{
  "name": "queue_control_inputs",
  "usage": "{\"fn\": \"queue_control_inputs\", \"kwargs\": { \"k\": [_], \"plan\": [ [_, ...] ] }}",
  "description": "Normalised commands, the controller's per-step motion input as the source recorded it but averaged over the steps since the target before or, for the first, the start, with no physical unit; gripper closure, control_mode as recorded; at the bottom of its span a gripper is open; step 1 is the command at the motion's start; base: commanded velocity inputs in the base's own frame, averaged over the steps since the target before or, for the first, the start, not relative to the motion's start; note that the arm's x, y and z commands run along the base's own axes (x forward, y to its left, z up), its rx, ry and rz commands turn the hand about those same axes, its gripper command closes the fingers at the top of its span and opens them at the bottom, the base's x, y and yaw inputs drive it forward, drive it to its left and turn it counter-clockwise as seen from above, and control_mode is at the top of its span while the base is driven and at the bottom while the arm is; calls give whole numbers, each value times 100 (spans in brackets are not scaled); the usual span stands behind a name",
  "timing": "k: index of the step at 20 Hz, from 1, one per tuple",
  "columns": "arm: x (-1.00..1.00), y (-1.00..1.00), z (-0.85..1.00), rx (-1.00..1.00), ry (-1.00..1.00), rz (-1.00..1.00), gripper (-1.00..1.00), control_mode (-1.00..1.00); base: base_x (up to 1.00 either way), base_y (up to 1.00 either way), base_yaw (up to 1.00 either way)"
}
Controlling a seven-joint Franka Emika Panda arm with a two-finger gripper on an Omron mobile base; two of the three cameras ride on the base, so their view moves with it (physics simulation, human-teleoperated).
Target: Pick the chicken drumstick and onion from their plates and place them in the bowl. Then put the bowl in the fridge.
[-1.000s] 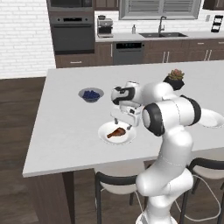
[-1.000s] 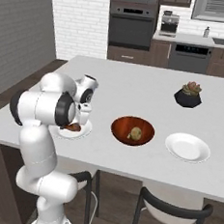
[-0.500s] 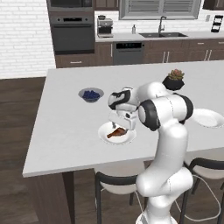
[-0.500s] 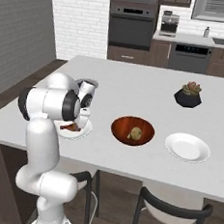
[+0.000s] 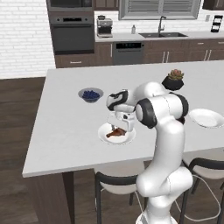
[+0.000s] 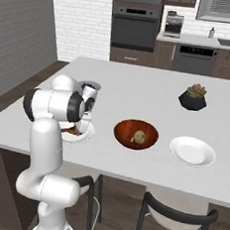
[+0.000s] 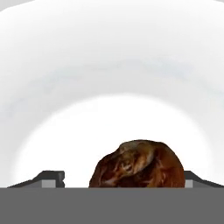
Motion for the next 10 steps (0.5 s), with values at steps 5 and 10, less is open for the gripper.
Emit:
{"fn": "queue_control_inputs", "kwargs": {
  "k": [5,10],
  "plan": [
    [-33,-3,-24,0,4,-11,100,-100,0,0,0],
    [-65,-12,57,2,-10,-6,100,-100,0,0,0]
  ]
}}
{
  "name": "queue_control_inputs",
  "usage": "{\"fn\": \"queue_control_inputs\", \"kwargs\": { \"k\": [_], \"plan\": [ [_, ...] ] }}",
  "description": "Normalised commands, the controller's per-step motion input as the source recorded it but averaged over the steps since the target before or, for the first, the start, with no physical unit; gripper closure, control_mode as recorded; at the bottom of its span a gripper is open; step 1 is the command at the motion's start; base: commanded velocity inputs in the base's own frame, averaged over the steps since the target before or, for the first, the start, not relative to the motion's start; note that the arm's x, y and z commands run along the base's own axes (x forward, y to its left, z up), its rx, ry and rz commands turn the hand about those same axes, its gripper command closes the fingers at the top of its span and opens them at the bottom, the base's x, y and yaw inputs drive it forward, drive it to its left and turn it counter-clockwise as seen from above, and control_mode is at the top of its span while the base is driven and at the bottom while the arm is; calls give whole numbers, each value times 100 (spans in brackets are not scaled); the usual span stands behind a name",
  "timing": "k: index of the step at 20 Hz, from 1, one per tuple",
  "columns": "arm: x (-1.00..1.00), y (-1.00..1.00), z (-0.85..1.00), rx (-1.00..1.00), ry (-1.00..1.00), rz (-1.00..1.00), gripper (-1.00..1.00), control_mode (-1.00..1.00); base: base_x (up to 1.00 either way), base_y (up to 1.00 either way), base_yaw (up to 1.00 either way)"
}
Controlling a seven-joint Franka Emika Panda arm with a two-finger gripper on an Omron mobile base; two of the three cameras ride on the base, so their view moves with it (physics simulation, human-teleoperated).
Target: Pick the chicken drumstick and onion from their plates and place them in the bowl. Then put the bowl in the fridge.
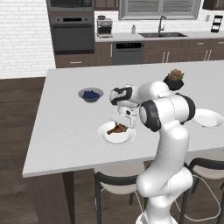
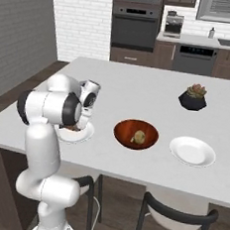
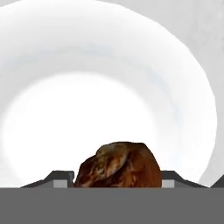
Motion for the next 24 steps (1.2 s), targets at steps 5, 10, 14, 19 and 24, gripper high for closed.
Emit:
{"fn": "queue_control_inputs", "kwargs": {
  "k": [5,10,14,19,24],
  "plan": [
    [-50,-34,66,1,-9,-3,100,-100,0,0,0],
    [-21,-77,16,-9,-5,0,100,-100,0,0,0],
    [-15,-91,38,-11,-13,-8,100,-100,0,0,0],
    [0,-76,45,-12,-18,-6,100,-100,0,0,0],
    [10,-67,8,-13,-8,-2,100,-100,0,0,0]
  ]
}}
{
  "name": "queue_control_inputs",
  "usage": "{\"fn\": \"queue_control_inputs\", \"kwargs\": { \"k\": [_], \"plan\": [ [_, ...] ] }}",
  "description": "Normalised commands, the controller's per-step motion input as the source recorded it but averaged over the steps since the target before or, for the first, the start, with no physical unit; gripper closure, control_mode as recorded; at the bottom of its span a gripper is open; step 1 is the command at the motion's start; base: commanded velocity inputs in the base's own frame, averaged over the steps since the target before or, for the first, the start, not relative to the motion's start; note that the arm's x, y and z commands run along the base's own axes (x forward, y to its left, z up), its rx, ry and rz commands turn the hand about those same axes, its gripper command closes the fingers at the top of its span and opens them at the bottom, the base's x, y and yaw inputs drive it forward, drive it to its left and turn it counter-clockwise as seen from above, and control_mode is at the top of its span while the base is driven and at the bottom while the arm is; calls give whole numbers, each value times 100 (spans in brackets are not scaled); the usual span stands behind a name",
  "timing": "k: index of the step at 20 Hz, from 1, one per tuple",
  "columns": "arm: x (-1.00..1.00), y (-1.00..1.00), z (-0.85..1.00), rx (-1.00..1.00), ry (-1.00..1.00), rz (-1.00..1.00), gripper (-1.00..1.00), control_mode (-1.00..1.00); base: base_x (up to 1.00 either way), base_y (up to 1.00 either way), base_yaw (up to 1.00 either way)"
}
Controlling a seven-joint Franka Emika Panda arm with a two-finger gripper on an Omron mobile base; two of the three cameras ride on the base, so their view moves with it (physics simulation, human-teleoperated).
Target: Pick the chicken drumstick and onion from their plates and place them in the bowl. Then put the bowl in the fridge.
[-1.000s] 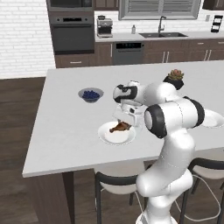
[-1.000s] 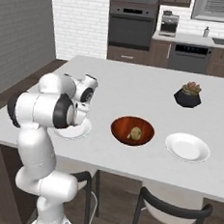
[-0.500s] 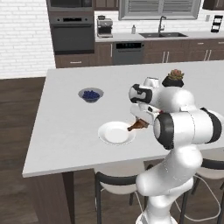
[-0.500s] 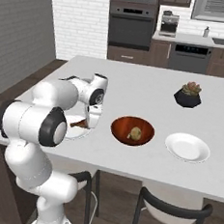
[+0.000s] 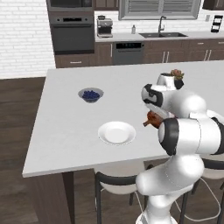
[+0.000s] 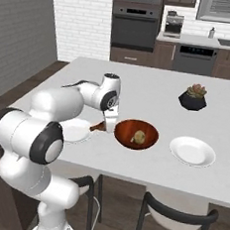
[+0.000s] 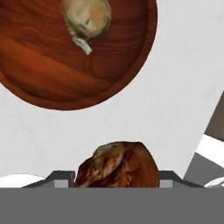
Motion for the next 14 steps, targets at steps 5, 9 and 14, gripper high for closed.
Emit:
{"fn": "queue_control_inputs", "kwargs": {
  "k": [5,9,14],
  "plan": [
    [23,-73,7,-7,0,0,100,-100,0,0,0],
    [18,-73,38,0,1,0,100,-100,0,0,0],
    [43,-29,8,0,0,0,100,-100,0,0,0]
  ]
}}
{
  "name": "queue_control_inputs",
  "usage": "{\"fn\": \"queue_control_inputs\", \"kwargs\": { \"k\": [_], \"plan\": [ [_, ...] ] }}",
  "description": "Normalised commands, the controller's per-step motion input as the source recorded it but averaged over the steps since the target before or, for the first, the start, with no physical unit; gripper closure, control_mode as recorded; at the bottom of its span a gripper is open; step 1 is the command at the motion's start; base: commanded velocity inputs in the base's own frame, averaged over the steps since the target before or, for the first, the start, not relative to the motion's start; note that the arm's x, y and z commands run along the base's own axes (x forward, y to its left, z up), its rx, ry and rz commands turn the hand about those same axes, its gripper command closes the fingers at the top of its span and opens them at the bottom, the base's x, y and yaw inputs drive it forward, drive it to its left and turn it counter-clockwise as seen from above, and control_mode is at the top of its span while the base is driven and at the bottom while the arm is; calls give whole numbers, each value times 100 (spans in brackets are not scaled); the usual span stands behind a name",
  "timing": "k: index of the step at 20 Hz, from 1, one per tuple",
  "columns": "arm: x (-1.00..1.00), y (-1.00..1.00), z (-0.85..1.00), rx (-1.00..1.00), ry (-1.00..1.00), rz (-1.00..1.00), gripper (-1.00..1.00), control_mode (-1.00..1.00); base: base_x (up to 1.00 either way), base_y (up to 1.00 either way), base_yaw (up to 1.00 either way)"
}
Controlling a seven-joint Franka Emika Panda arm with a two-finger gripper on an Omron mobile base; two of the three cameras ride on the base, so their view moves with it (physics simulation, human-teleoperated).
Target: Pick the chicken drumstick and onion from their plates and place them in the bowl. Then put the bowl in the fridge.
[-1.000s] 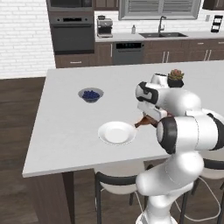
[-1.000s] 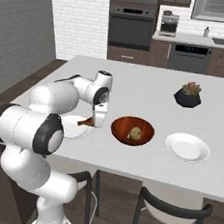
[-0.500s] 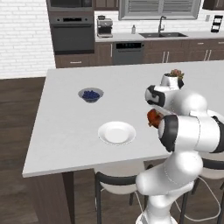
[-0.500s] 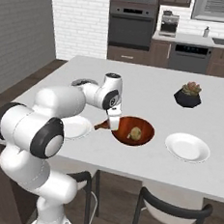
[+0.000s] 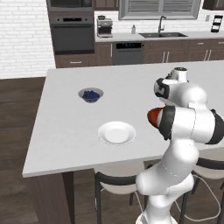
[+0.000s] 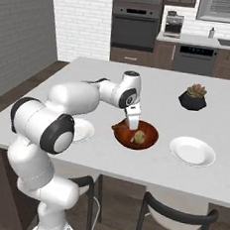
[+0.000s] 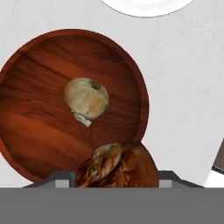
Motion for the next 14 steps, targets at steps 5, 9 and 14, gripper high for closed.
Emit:
{"fn": "queue_control_inputs", "kwargs": {
  "k": [5,9,14],
  "plan": [
    [94,-6,-46,-4,3,1,100,-100,0,0,0],
    [56,-6,-34,-5,0,5,100,-100,0,0,0],
    [17,-17,-35,-1,0,14,100,-100,0,0,0]
  ]
}}
